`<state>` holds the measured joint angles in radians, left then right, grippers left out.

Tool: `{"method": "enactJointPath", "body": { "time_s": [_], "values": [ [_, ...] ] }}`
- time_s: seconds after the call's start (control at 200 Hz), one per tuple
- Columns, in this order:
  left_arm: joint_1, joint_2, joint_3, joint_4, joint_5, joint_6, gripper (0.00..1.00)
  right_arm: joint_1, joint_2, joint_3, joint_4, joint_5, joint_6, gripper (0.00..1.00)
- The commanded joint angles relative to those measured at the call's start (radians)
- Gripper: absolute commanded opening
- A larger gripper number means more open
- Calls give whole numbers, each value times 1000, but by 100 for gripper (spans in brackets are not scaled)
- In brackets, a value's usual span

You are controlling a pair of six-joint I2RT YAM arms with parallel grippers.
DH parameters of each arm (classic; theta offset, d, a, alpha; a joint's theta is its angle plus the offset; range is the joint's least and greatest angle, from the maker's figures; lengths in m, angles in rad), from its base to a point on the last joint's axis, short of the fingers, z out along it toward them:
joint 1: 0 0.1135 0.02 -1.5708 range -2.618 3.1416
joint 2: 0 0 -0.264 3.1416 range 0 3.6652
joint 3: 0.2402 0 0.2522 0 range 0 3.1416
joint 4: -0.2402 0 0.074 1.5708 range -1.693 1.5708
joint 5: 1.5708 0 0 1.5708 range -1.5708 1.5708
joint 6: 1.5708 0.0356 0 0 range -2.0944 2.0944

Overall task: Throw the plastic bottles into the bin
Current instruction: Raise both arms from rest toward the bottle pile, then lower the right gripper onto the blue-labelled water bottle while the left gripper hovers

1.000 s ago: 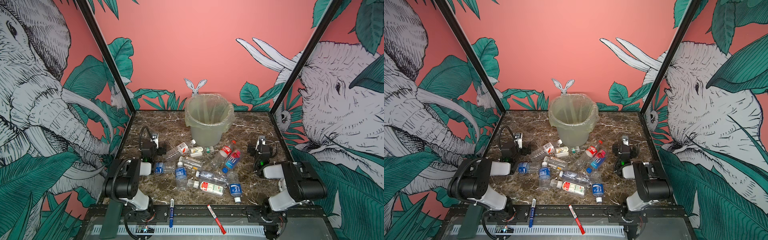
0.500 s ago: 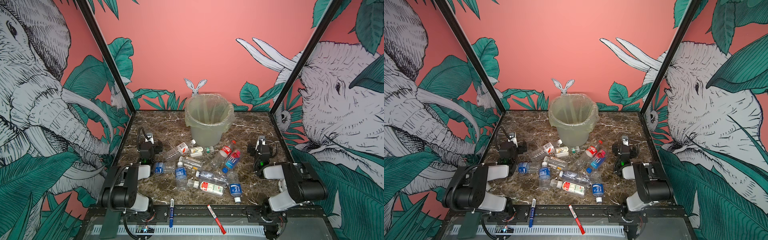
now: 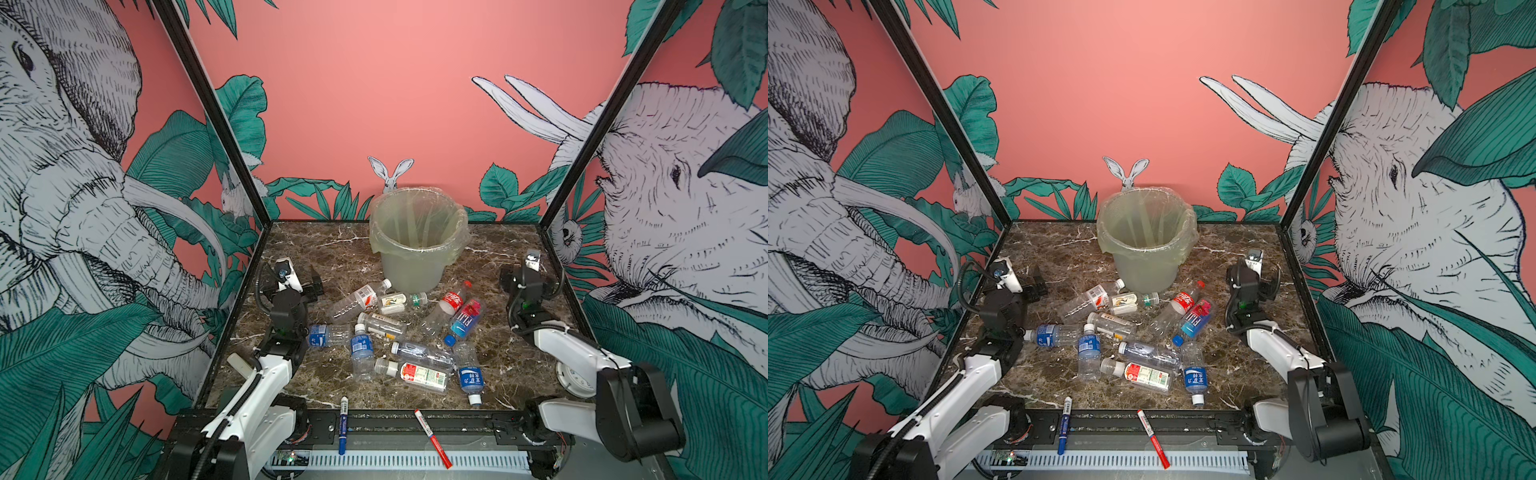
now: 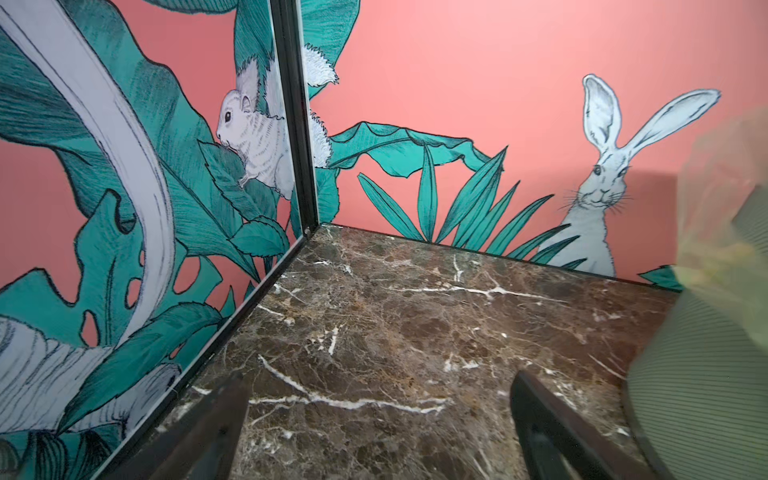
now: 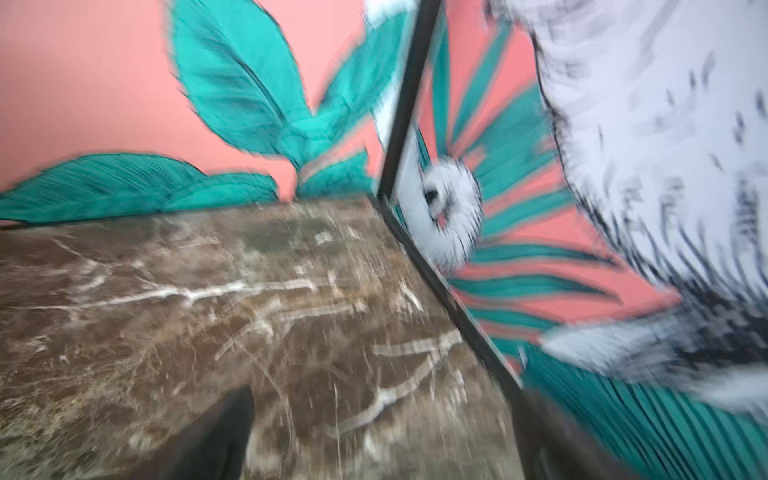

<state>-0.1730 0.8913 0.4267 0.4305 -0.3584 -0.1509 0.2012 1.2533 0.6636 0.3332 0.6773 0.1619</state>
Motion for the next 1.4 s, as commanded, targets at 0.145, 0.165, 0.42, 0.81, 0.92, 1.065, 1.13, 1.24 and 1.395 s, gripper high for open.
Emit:
{"method": "enactJointPath", "body": {
  "time_s": [0.145,0.165,0.42,0.81,0.92,1.065,1.13,1.24,1.395],
  "values": [
    [-25,-27,114,-357,242,-166,100,33,-164,116,-627,-213,310,99],
    [-28,-24,118,-372,255,-170,100,36,-182,112,-643,-242,317,99],
    [-92,-23,163,-520,353,-160,98,248,-321,187,-973,-296,323,94],
    [-237,-38,140,-603,384,-154,89,657,-328,163,-1267,-299,544,87],
    [-265,-58,118,-601,400,-149,89,740,-289,116,-1265,-311,614,86],
    [-277,-84,79,-595,397,-144,89,810,-250,41,-1199,-355,671,85],
    [-277,-84,65,-596,396,-142,89,825,-235,12,-1169,-376,691,83],
    [-276,-74,55,-610,401,-142,89,834,-214,-13,-1146,-396,707,79],
    [-276,-82,34,-604,403,-145,89,834,-206,-43,-1101,-417,711,78]
  ]
}}
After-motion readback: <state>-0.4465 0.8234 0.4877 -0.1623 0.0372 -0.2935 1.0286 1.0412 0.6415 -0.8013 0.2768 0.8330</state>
